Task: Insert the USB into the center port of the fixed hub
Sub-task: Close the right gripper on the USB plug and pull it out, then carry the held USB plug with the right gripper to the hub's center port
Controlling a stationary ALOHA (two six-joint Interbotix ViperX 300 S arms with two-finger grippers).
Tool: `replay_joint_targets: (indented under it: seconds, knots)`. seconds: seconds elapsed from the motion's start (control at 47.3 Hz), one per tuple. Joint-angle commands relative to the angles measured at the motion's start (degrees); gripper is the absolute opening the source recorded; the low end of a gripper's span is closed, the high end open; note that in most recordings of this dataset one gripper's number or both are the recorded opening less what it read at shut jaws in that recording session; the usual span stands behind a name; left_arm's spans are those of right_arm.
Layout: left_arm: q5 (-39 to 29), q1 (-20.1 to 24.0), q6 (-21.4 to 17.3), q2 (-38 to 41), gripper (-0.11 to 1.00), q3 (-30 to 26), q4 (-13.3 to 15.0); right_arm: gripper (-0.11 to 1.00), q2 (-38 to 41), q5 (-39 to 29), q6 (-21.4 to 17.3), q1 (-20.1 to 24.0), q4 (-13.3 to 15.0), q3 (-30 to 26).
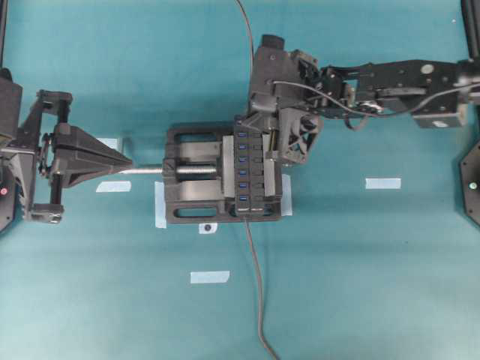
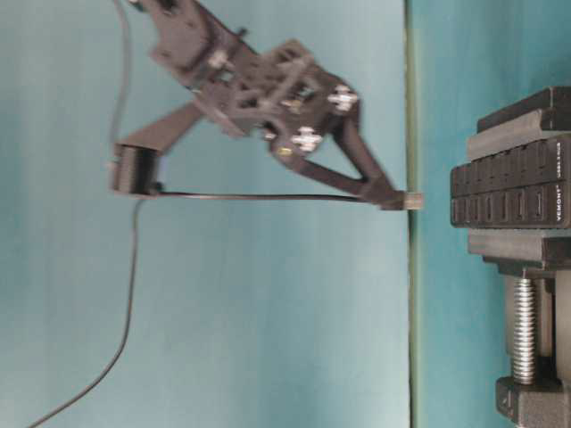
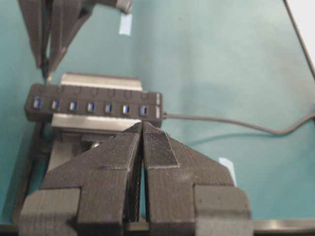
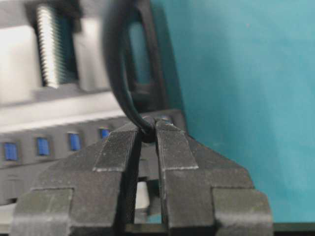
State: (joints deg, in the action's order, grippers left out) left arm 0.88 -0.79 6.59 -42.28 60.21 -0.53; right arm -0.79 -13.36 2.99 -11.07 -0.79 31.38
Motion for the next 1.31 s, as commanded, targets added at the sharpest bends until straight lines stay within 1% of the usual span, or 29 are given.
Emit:
replay_joint_targets:
  seconds: [0.0,0.169,0.423,0.951,1.289]
  knots:
    - [0.6,-0.1,0.0,-0.2,0.0,-1.1,0.0,0.1,-3.2,0.1,-1.6,0.7,-0.2,-1.6]
    - [0.6,-0.2,0.0,-0.2,0.0,-1.1,0.0,0.1,-4.3,0.1,-2.7,1.4,-0.2,-1.3]
    - [0.6,-0.1,0.0,-0.2,0.0,-1.2,-0.1,0.09,-4.6,-0.1,-2.8,2.7,-0.2,-1.7]
    - [0.9,-0.1,0.0,-0.1,0.0,-1.2,-0.1,0.09,-4.5,-0.1,-2.8,3.7,-0.2,-1.4]
    - [1.0,-0.1,0.0,0.0,0.0,-1.2,0.0,0.09,-2.5,-0.1,-2.7,5.1,-0.2,-1.1]
